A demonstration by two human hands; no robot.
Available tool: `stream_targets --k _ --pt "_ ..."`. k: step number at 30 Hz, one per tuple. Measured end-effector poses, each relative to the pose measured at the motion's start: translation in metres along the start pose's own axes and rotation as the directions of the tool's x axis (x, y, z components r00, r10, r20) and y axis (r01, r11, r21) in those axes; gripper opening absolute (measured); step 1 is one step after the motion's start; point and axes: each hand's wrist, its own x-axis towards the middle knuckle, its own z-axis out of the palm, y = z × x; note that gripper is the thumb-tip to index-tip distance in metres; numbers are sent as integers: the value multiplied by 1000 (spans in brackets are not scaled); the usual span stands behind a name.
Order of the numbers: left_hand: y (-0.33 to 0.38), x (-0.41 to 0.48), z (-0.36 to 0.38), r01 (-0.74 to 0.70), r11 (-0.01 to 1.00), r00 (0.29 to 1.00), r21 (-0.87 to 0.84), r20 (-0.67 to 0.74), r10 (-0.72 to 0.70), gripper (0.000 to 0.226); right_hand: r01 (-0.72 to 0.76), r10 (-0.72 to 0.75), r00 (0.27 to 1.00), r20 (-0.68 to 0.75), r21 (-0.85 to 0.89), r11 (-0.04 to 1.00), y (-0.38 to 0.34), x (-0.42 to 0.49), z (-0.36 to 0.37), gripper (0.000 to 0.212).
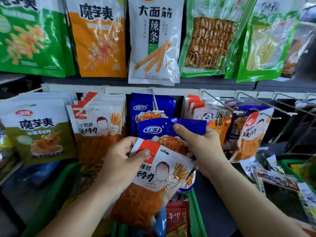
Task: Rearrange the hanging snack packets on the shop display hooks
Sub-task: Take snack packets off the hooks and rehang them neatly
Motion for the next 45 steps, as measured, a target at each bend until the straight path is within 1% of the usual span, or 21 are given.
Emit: stream_targets --k 3,9,13,20,22,25,28,30,32,33,35,36,37,38,39,40,41,42,43,44,45 --pt "-3 0 -13 1 1000 999 20 -46 0 18 -12 12 1000 19 -5 1000 4 7 29 19" --pt "-5 3 -30 -10 1000 994 16 -105 11 18 -45 45 999 -4 45 998 16 27 56 32" --pt "-7 4 -38 -8 1000 993 -1 -119 8 15 -40 39 999 13 72 997 15 29 59 27" --pt "-5 5 -42 -18 1000 995 -12 -96 16 13 50 -50 999 -2 -44 998 13 27 63 27" --pt "-5 6 -41 -17 1000 996 -2 -90 17 12 32 -33 999 -25 -25 999 13 29 61 25" --pt "-6 8 -40 -20 1000 995 6 -94 20 12 -17 20 997 -75 43 999 14 33 57 13" --pt "-6 9 -37 -25 1000 993 9 -115 26 13 -5 -1 997 -71 -79 997 16 43 57 15" --pt "-7 11 -36 -21 1000 992 9 -128 22 13 5 -19 995 -97 -146 989 19 52 58 24" --pt "-9 13 -35 -13 1000 990 5 -138 13 12 30 -70 986 -152 -252 967 21 60 57 37" --pt "-10 15 -35 -7 1000 990 -2 -144 7 12 65 -125 977 -172 -318 946 22 60 55 44" --pt "-12 18 -35 1 1000 986 -21 -164 -4 12 173 -294 935 -199 -468 867 22 54 49 55" --pt "-13 20 -35 3 1000 984 -21 -178 -7 13 231 -394 895 -211 -537 811 20 49 45 53" --pt "-14 22 -35 2 1000 982 -18 -190 -6 13 289 -481 851 -213 -575 766 18 45 42 46" --pt "-14 24 -34 2 1000 980 -17 -198 -5 13 342 -526 829 -190 -573 745 17 41 40 37" --pt "-14 24 -33 4 1000 980 -21 -200 -8 13 387 -526 839 -139 -527 757 18 40 39 28" --pt "-13 24 -31 7 999 980 -31 -197 -13 13 397 -479 875 -68 -467 790 20 40 40 22" --pt "-12 23 -29 13 999 982 -42 -189 -21 13 369 -398 917 22 -422 828 26 41 41 20" --pt "-11 23 -28 21 998 983 -51 -181 -30 12 309 -291 951 108 -403 862 32 42 42 25" --pt "-10 22 -27 28 998 984 -55 -176 -38 11 237 -179 968 175 -410 881 39 44 42 38" --pt "-10 21 -26 33 998 983 -54 -177 -43 12 182 -92 971 221 -428 885 43 45 41 49" --pt "-11 22 -26 37 998 982 -53 -185 -46 13 147 -41 969 245 -434 889 45 46 40 55"
